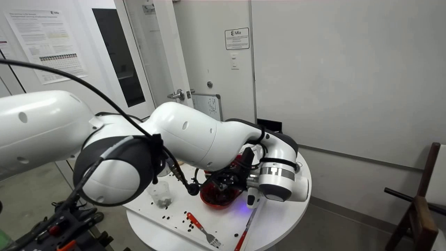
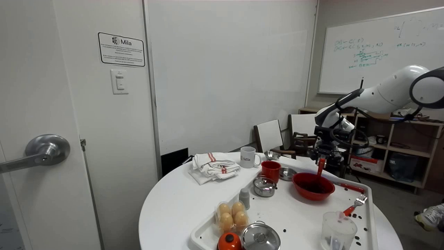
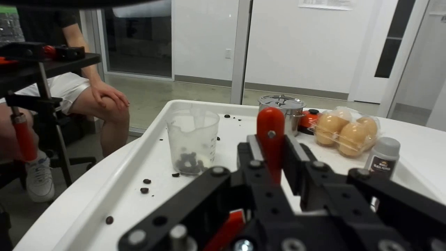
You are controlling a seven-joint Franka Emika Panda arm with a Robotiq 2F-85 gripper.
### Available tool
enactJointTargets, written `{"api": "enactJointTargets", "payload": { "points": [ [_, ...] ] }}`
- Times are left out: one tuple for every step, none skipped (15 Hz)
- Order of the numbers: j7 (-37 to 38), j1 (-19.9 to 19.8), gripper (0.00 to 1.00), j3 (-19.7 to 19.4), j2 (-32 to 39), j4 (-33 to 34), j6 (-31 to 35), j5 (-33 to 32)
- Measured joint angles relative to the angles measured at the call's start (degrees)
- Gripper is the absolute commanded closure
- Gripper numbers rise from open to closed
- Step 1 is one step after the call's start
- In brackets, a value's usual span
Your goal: Pick the spoon and mix the contents of the bowl
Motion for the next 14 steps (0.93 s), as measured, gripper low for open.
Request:
{"api": "enactJointTargets", "payload": {
  "points": [
    [0.0, -0.9, 0.93, 0.0, 0.0, 0.1, 0.0, 0.2],
    [0.0, -1.5, 0.93, 0.0, -0.1, 0.3, 0.2, 0.4],
    [0.1, -1.8, 0.93, 0.0, -0.1, 0.5, 0.3, 0.5],
    [0.1, -1.9, 0.93, 0.0, -0.1, 0.9, 0.5, 0.5],
    [0.2, -1.6, 0.93, 0.1, -0.1, 1.4, 0.6, 0.5],
    [0.3, -1.2, 0.93, 0.3, -0.1, 1.8, 0.7, 0.5],
    [0.3, -0.6, 0.93, 0.5, -0.1, 2.3, 0.8, 0.5],
    [0.5, 0.2, 0.93, 0.7, -0.1, 2.9, 0.8, 0.5],
    [0.7, 1.2, 0.93, 0.8, -0.1, 3.3, 0.8, 0.5],
    [1.0, 2.2, 0.93, 0.9, -0.1, 3.7, 0.8, 0.4],
    [1.2, 3.4, 0.93, 1.0, -0.1, 4.1, 0.7, 0.2],
    [1.4, 4.6, 0.93, 1.0, -0.1, 4.4, 0.7, -0.1],
    [1.5, 5.9, 0.93, 1.1, -0.1, 4.6, 0.6, -0.6],
    [1.5, 7.1, 0.93, 1.1, -0.2, 4.7, 0.5, -1.2]
  ]
}}
